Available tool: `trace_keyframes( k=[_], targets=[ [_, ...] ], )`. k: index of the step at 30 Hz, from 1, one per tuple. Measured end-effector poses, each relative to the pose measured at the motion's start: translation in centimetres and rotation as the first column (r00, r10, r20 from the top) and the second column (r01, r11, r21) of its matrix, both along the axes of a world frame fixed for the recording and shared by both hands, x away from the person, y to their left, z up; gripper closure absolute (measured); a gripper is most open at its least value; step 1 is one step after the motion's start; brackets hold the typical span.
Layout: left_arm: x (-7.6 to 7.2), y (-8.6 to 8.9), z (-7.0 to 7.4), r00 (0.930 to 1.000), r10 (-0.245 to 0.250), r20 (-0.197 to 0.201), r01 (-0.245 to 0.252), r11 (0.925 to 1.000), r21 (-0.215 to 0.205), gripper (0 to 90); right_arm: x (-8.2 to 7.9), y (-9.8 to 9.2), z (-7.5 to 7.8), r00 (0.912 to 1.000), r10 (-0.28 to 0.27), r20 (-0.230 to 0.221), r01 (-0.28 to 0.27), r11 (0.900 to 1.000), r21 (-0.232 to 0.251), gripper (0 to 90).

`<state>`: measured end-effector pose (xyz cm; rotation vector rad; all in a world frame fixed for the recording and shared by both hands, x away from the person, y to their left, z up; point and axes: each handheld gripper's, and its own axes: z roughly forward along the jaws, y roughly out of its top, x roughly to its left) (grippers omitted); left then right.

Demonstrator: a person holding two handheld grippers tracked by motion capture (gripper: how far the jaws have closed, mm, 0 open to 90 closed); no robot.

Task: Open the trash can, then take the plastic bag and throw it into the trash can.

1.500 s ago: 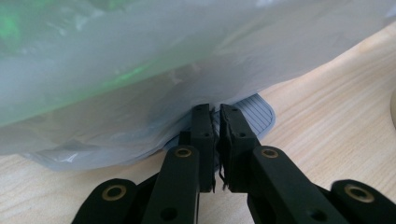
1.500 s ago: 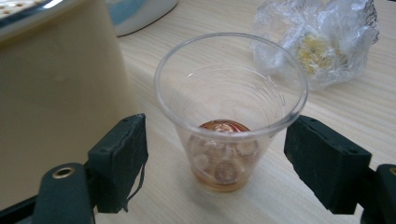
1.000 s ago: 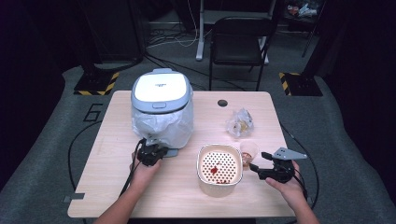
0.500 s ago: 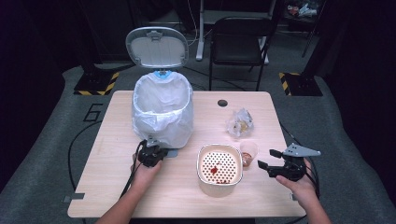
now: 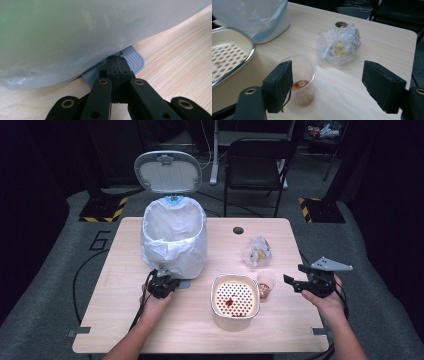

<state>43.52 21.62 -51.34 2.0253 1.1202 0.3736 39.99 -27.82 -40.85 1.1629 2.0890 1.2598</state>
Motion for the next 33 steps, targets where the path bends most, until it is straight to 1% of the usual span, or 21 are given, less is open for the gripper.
trace_keyframes(
  k=[1,2,3,4,5,8,10,11,13,14,15,18,19,23,25,26,28,29,30,31,33],
  targets=[
    [0.1,0.1,0.0,0.9999,-0.017,0.003,0.017,0.9997,0.015,90.0,0.6,0.1,0.0,1.0000,-0.009,0.001,0.009,1.000,-0.001,22.2],
    [0.1,-0.1,0.0,1.0000,-0.005,0.007,0.005,1.0000,0.001,90.0,1.4,0.3,-0.2,0.9999,-0.013,-0.002,0.013,1.000,-0.003,21.4],
    [0.1,0.0,0.0,0.9999,-0.007,0.009,0.007,1.0000,0.005,90.0,2.3,0.7,-0.4,0.9996,-0.024,-0.012,0.024,1.000,-0.003,20.2],
    [0.1,0.1,0.1,0.9998,-0.019,0.000,0.019,0.9995,0.026,90.0,3.1,1.0,-0.7,0.9994,-0.029,-0.018,0.029,1.000,-0.012,19.1],
    [0.1,-0.1,0.0,1.0000,-0.005,0.007,0.005,1.0000,0.004,90.0,3.9,1.4,-1.0,0.9990,-0.034,-0.030,0.034,0.999,-0.017,18.1],
    [0.1,0.0,0.1,0.9997,-0.021,0.007,0.021,0.9993,0.031,90.0,6.3,2.5,-2.1,0.9969,-0.043,-0.066,0.040,0.998,-0.044,14.5],
    [0.2,0.0,0.1,0.9996,-0.026,0.013,0.025,0.9991,0.033,90.0,7.8,3.2,-2.7,0.9956,-0.043,-0.084,0.038,0.998,-0.058,14.4],
    [0.1,0.1,0.2,0.9998,-0.022,0.000,0.022,0.9992,0.034,90.0,8.3,3.3,-2.8,0.9952,-0.043,-0.088,0.037,0.997,-0.064,14.2],
    [0.2,0.1,0.1,0.9997,-0.024,-0.001,0.024,0.9994,0.026,90.0,9.4,3.8,-3.1,0.9942,-0.055,-0.092,0.048,0.996,-0.077,13.4],
    [0.2,0.1,0.1,0.9997,-0.024,-0.001,0.024,0.9994,0.026,90.0,9.4,3.8,-3.1,0.9942,-0.055,-0.092,0.048,0.996,-0.077,13.4],
    [0.2,0.0,0.2,0.9997,-0.023,-0.006,0.023,0.9992,0.033,90.0,10.6,4.2,-3.2,0.9934,-0.074,-0.087,0.066,0.994,-0.088,10.1],
    [0.2,0.0,0.2,0.9997,-0.023,-0.007,0.024,0.9992,0.033,90.0,11.7,4.8,-3.2,0.9927,-0.080,-0.091,0.071,0.993,-0.093,6.1],
    [0.2,0.0,0.2,0.9997,-0.022,-0.007,0.022,0.9994,0.025,90.0,12.2,5.1,-3.1,0.9926,-0.078,-0.094,0.069,0.993,-0.094,4.7],
    [0.2,0.0,0.2,0.9997,-0.021,-0.010,0.021,0.9993,0.030,90.0,13.5,6.2,-3.5,0.9914,-0.082,-0.102,0.069,0.990,-0.121,1.4],
    [0.2,0.0,0.2,0.9997,-0.020,-0.013,0.020,0.9993,0.031,90.0,14.5,6.6,-3.9,0.9888,-0.087,-0.121,0.069,0.987,-0.142,0.3],
    [0.2,0.0,0.2,0.9998,-0.018,-0.009,0.018,0.9996,0.021,90.0,14.8,6.8,-4.0,0.9876,-0.089,-0.130,0.069,0.986,-0.150,0.0],
    [0.2,0.0,0.2,0.9998,-0.017,-0.011,0.018,0.9996,0.020,90.0,15.6,7.0,-4.5,0.9867,-0.088,-0.136,0.068,0.986,-0.150,1.0],
    [0.2,0.0,0.2,0.9998,-0.017,-0.011,0.018,0.9996,0.020,90.0,15.6,7.0,-4.5,0.9867,-0.088,-0.136,0.068,0.986,-0.150,1.0],
    [0.3,0.1,0.2,0.9996,-0.024,-0.013,0.024,0.9992,0.031,90.0,16.2,7.4,-5.3,0.9807,-0.096,-0.170,0.071,0.986,-0.150,1.5],
    [0.3,0.1,0.2,0.9996,-0.022,-0.016,0.023,0.9992,0.031,90.0,16.4,7.5,-5.6,0.9788,-0.097,-0.180,0.068,0.985,-0.158,2.3],
    [0.2,0.1,0.2,0.9997,-0.021,-0.015,0.021,0.9993,0.030,90.0,16.7,7.6,-6.2,0.9761,-0.094,-0.196,0.060,0.983,-0.174,7.6]
  ],
)
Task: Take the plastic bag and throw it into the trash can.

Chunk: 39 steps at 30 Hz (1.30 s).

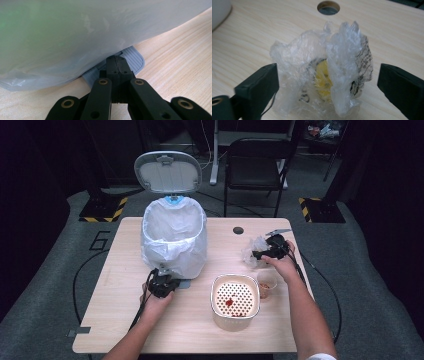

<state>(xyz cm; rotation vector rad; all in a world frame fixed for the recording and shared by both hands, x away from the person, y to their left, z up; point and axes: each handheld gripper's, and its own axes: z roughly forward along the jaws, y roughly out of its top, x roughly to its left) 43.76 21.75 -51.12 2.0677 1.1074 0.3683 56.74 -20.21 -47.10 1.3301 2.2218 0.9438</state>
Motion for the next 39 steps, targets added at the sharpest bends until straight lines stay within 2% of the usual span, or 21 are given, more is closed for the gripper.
trace_keyframes(
  k=[1,2,5,8,9,13,15,17,19,20,21,22,24,28,32,33,34,36,37,38,39],
  targets=[
    [0.0,-0.1,-0.1,1.0000,0.006,0.002,-0.006,0.9999,-0.016,90.0,0.1,0.0,-0.3,0.9998,0.008,-0.019,-0.008,1.000,-0.005,11.7],
    [0.0,0.0,-0.1,1.0000,0.004,0.003,-0.004,0.9999,-0.014,90.0,0.3,-0.1,-0.8,0.9999,0.003,-0.016,-0.004,1.000,-0.019,14.9],
    [0.0,0.0,-0.1,1.0000,-0.001,0.005,0.001,1.0000,-0.006,90.0,0.4,-0.4,-1.5,0.9995,-0.002,-0.031,0.002,1.000,-0.018,24.6],
    [0.0,0.0,-0.1,1.0000,0.003,0.001,-0.003,0.9999,-0.015,90.0,0.5,-0.6,-2.2,0.9983,0.005,-0.058,-0.007,1.000,-0.025,40.4],
    [0.0,0.0,-0.1,1.0000,0.003,0.001,-0.003,0.9999,-0.015,90.0,0.5,-0.7,-2.3,0.9985,-0.007,-0.055,0.006,1.000,-0.021,44.7],
    [0.0,0.0,0.0,1.0000,-0.002,0.001,0.002,1.0000,-0.005,90.0,0.3,-1.6,-2.0,0.9970,-0.003,-0.077,0.004,1.000,0.007,66.0],
    [0.0,0.0,-0.1,1.0000,0.006,0.002,-0.006,0.9999,-0.014,90.0,0.1,-2.0,-1.6,0.9979,-0.003,-0.065,0.005,1.000,0.031,74.3],
    [0.0,0.0,-0.1,1.0000,0.005,0.002,-0.005,0.9999,-0.015,90.0,-0.3,-2.5,-1.0,0.9989,0.006,-0.047,-0.004,0.999,0.037,76.5],
    [0.0,-0.1,-0.1,1.0000,0.007,0.001,-0.007,0.9999,-0.015,90.0,-0.7,-2.7,-0.2,0.9995,0.016,-0.026,-0.014,0.998,0.062,78.3],
    [0.0,0.0,-0.1,1.0000,0.005,0.002,-0.005,0.9999,-0.015,90.0,-0.9,-2.7,0.3,0.9996,0.026,-0.008,-0.025,0.998,0.061,79.1],
    [0.0,0.0,0.0,1.0000,-0.002,0.002,0.002,1.0000,0.000,90.0,-1.2,-2.6,0.7,0.9998,0.018,-0.014,-0.017,0.998,0.065,79.3],
    [0.0,0.0,0.0,1.0000,0.001,0.004,-0.001,1.0000,-0.004,90.0,-1.3,-2.5,1.2,0.9997,0.024,-0.003,-0.024,0.998,0.063,79.4],
    [0.0,0.0,0.0,1.0000,-0.001,-0.001,0.001,1.0000,0.000,90.0,-1.7,-2.3,2.3,0.9990,0.040,0.018,-0.041,0.997,0.063,80.2],
    [0.0,0.0,0.0,1.0000,-0.005,0.002,0.005,1.0000,-0.004,90.0,-2.9,-1.8,5.1,0.9972,0.056,0.049,-0.060,0.993,0.103,80.5],
    [0.1,0.1,-0.1,1.0000,-0.002,0.001,0.002,0.9999,-0.016,90.0,-4.1,-1.3,7.4,0.9940,0.074,0.081,-0.081,0.993,0.090,80.7],
    [0.1,0.1,-0.1,1.0000,-0.002,0.001,0.002,0.9999,-0.016,90.0,-4.1,-1.3,7.4,0.9940,0.074,0.081,-0.081,0.993,0.090,80.7],
    [0.1,0.1,-0.1,1.0000,-0.003,0.000,0.003,0.9998,-0.018,90.0,-5.0,-1.2,8.9,0.9926,0.077,0.093,-0.087,0.991,0.103,81.2],
    [0.1,0.1,-0.1,1.0000,-0.002,-0.001,0.002,0.9998,-0.020,90.0,-5.2,-1.1,9.4,0.9922,0.078,0.098,-0.088,0.991,0.105,81.3],
    [0.1,0.1,0.0,1.0000,0.005,-0.007,-0.005,0.9999,-0.013,90.0,-5.9,-0.8,10.7,0.9890,0.092,0.116,-0.105,0.988,0.112,81.7],
    [0.1,0.1,0.0,1.0000,0.005,-0.007,-0.005,0.9999,-0.013,90.0,-5.9,-0.8,10.7,0.9890,0.092,0.116,-0.105,0.988,0.112,81.7],
    [0.1,0.1,0.0,1.0000,0.000,-0.008,0.000,0.9998,-0.020,90.0,-6.6,-0.3,12.1,0.9852,0.107,0.133,-0.122,0.986,0.110,81.8]
  ],
)
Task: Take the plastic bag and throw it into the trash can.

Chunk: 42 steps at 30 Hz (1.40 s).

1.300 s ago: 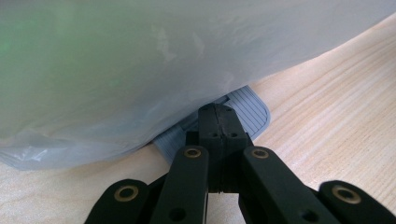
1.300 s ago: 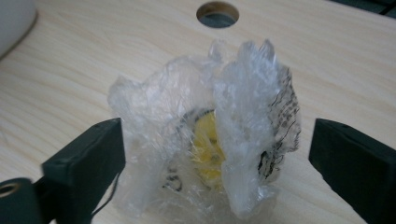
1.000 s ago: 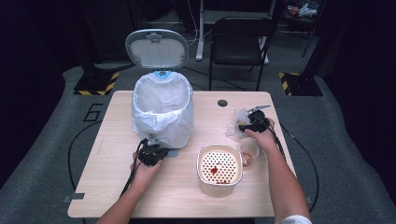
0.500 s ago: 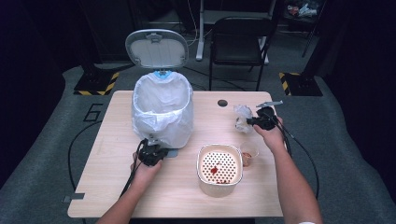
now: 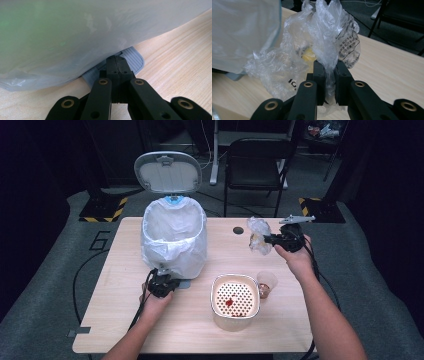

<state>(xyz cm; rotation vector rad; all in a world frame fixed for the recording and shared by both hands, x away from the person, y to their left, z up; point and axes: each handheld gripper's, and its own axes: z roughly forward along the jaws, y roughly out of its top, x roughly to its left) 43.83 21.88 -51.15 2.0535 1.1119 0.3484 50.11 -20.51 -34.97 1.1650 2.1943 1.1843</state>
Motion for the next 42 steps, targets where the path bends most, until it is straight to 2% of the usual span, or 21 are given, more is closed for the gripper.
trace_keyframes(
  k=[5,10,13,14,16,18,22,23,24,25,26,28,29,31,32,33,37,38,41,42],
  targets=[
    [0.0,-0.1,0.0,1.0000,-0.004,0.008,0.004,1.0000,0.005,90.0,-1.7,1.9,3.3,0.9987,0.046,0.022,-0.046,0.999,0.022,81.8],
    [0.0,-0.1,0.0,1.0000,-0.005,0.006,0.005,1.0000,0.005,90.0,-2.7,4.0,5.6,0.9939,0.102,0.041,-0.104,0.993,0.053,81.3],
    [0.0,-0.1,0.0,1.0000,-0.008,-0.002,0.008,0.9999,0.007,90.0,-3.1,5.4,6.6,0.9888,0.138,0.057,-0.141,0.989,0.054,81.2],
    [0.0,-0.1,0.1,1.0000,0.006,-0.004,-0.006,0.9999,0.011,90.0,-3.2,5.8,6.8,0.9872,0.148,0.061,-0.151,0.987,0.056,81.2],
    [0.0,-0.1,0.0,1.0000,-0.008,-0.003,0.008,0.9999,0.007,90.0,-3.3,6.9,7.3,0.9821,0.174,0.072,-0.178,0.982,0.057,81.2],
    [0.0,-0.1,0.0,0.9999,0.012,-0.005,-0.012,0.9999,0.012,90.0,-3.3,8.1,7.7,0.9767,0.201,0.075,-0.206,0.977,0.064,81.2],
    [0.0,-0.1,0.1,1.0000,0.008,-0.004,-0.008,0.9998,0.018,90.0,-2.9,10.1,8.1,0.9675,0.239,0.084,-0.245,0.967,0.073,81.2],
    [0.1,-0.1,0.1,0.9999,-0.009,0.007,0.009,0.9998,0.016,90.0,-2.7,10.6,8.1,0.9652,0.248,0.084,-0.254,0.964,0.073,81.2],
    [0.0,-0.2,0.0,0.9999,0.010,-0.005,-0.010,0.9999,0.011,90.0,-2.5,11.1,8.1,0.9635,0.254,0.084,-0.261,0.962,0.081,81.2],
    [0.0,-0.2,0.0,0.9999,0.009,-0.010,-0.009,0.9999,0.008,90.0,-2.3,11.6,8.2,0.9616,0.261,0.084,-0.268,0.960,0.084,81.2],
    [0.2,0.0,0.1,0.9994,-0.026,0.021,0.025,0.9991,0.033,90.0,-2.1,12.0,8.2,0.9606,0.265,0.085,-0.272,0.958,0.091,81.1],
    [0.1,-0.1,0.1,0.9999,-0.012,0.010,0.012,0.9998,0.018,90.0,-1.6,13.0,8.3,0.9576,0.274,0.088,-0.283,0.954,0.104,81.2],
    [0.0,-0.2,0.0,0.9998,0.007,-0.018,-0.007,1.0000,0.001,90.0,-1.4,13.5,8.4,0.9555,0.281,0.088,-0.290,0.951,0.109,81.2],
    [0.0,-0.2,0.0,0.9999,0.007,-0.013,-0.007,1.0000,0.006,90.0,-1.1,14.6,8.6,0.9513,0.293,0.097,-0.303,0.946,0.114,81.2],
    [0.1,-0.1,0.1,1.0000,-0.009,0.003,0.009,0.9998,0.019,90.0,-0.8,15.4,8.7,0.9496,0.299,0.096,-0.308,0.944,0.114,81.2],
    [0.0,-0.1,0.1,1.0000,-0.004,-0.003,0.004,0.9999,0.015,90.0,-0.6,15.9,8.7,0.9467,0.307,0.098,-0.317,0.942,0.108,81.2],
    [0.1,0.0,0.1,0.9999,-0.014,0.005,0.014,0.9995,0.030,90.0,0.1,18.6,8.9,0.9418,0.322,0.097,-0.331,0.939,0.099,81.0],
    [0.0,-0.1,0.1,1.0000,0.003,-0.001,-0.003,0.9999,0.016,90.0,0.2,19.1,8.8,0.9379,0.330,0.108,-0.340,0.936,0.092,81.0],
    [-0.1,-0.1,0.0,0.9999,0.010,-0.002,-0.010,0.9998,0.015,90.0,0.3,20.2,8.8,0.9367,0.332,0.112,-0.342,0.936,0.087,81.0],
    [0.0,-0.1,0.0,1.0000,0.007,-0.001,-0.007,0.9999,0.014,90.0,0.4,21.2,8.6,0.9363,0.333,0.111,-0.343,0.936,0.082,80.8]
  ],
)
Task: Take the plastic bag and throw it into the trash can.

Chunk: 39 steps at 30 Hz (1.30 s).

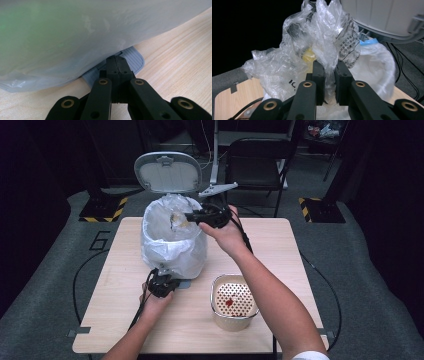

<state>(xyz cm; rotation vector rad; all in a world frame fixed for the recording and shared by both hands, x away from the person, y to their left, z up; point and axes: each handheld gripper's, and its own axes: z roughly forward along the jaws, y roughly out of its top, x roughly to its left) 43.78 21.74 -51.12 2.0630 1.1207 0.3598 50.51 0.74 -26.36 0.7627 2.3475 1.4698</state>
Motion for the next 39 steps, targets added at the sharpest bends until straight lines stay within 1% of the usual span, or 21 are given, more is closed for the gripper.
trace_keyframes(
  k=[2,4,5,7,9,12,13,14,17,20,23,24,28,29,30,31,33,35,37,38,39],
  targets=[
    [0.1,0.1,0.0,0.9998,-0.021,0.007,0.021,0.9997,0.016,90.0,0.1,0.9,-0.2,1.0000,-0.002,0.003,0.002,1.000,-0.010,80.7],
    [0.2,0.0,-0.2,0.9994,-0.022,0.025,0.023,0.9997,-0.014,90.0,0.4,1.4,-0.3,1.0000,0.002,0.008,-0.002,1.000,-0.016,76.6],
    [0.2,0.0,-0.2,0.9995,-0.021,0.025,0.022,0.9997,-0.015,90.0,0.4,1.8,-0.4,1.0000,-0.008,-0.001,0.008,1.000,-0.016,70.6],
    [0.2,0.0,-0.2,0.9995,-0.022,0.025,0.022,0.9997,-0.013,90.0,0.6,2.5,-0.7,0.9993,-0.035,-0.014,0.035,0.999,-0.032,50.7],
    [0.2,0.0,-0.2,0.9995,-0.022,0.022,0.022,0.9996,-0.014,90.0,0.6,2.7,-0.8,0.9979,-0.064,0.009,0.065,0.997,-0.041,39.5],
    [0.2,0.0,-0.2,0.9995,-0.023,0.021,0.023,0.9996,-0.014,90.0,0.1,2.4,-0.6,0.9966,-0.077,0.029,0.078,0.996,-0.033,36.7],
    [0.1,0.0,0.1,0.9999,-0.014,0.006,0.014,0.9999,0.008,90.0,0.0,2.2,-0.5,0.9967,-0.072,0.039,0.073,0.997,-0.028,36.9],
    [0.1,0.0,0.0,0.9999,-0.014,0.006,0.014,0.9999,0.005,90.0,-0.1,1.9,-0.4,0.9965,-0.070,0.045,0.071,0.997,-0.024,37.0],
    [0.1,0.0,0.1,0.9998,-0.020,0.006,0.020,0.9997,0.015,90.0,-0.7,0.7,-0.1,0.9950,-0.081,0.058,0.083,0.996,-0.037,36.9],
    [0.1,0.0,0.1,0.9998,-0.019,0.006,0.019,0.9997,0.015,90.0,-1.3,-0.9,0.2,0.9924,-0.086,0.088,0.090,0.995,-0.039,37.0],
    [0.1,0.1,0.1,0.9998,-0.019,0.004,0.019,0.9997,0.016,90.0,-1.8,-1.9,0.3,0.9918,-0.091,0.090,0.094,0.995,-0.039,36.8],
    [0.1,0.0,0.0,0.9999,-0.012,0.004,0.012,0.9999,0.007,90.0,-2.4,-3.2,0.3,0.9897,-0.092,0.109,0.098,0.994,-0.048,36.1],
    [0.1,-0.1,0.0,1.0000,-0.002,0.004,0.002,0.9999,-0.010,90.0,-3.6,-5.7,0.2,0.9865,-0.118,0.114,0.124,0.991,-0.056,35.7],
    [0.1,-0.1,0.0,1.0000,-0.002,0.005,0.002,1.0000,-0.008,90.0,-3.9,-6.4,0.1,0.9857,-0.122,0.116,0.130,0.990,-0.061,35.7],
    [0.1,0.1,0.0,0.9999,-0.013,0.005,0.013,0.9998,0.012,90.0,-4.2,-7.2,0.0,0.9848,-0.126,0.120,0.134,0.989,-0.067,35.8],
    [0.1,-0.1,0.0,0.9998,-0.003,0.018,0.003,0.9999,-0.013,90.0,-4.5,-7.9,-0.2,0.9831,-0.136,0.122,0.145,0.987,-0.071,35.9],
    [-0.1,-0.4,-0.1,0.9997,0.024,0.008,-0.024,0.9982,-0.054,90.0,-4.9,-9.3,-0.6,0.9798,-0.157,0.124,0.167,0.983,-0.075,36.3],
    [-0.1,-0.4,-0.1,0.9989,0.046,0.002,-0.046,0.9979,-0.045,90.0,-5.3,-10.7,-1.1,0.9772,-0.182,0.109,0.191,0.979,-0.074,36.2],
    [-0.1,-0.3,-0.1,0.9995,0.033,0.001,-0.033,0.9982,-0.051,90.0,-5.7,-12.0,-1.7,0.9738,-0.202,0.105,0.210,0.975,-0.074,34.3],
    [0.1,0.3,0.1,0.9996,-0.026,-0.012,0.027,0.9993,0.027,90.0,-5.9,-12.6,-2.0,0.9719,-0.211,0.103,0.219,0.973,-0.068,33.8],
    [0.1,0.3,0.1,0.9996,-0.026,-0.012,0.027,0.9993,0.027,90.0,-6.1,-13.1,-2.3,0.9702,-0.221,0.099,0.228,0.972,-0.064,32.8]
  ],
)
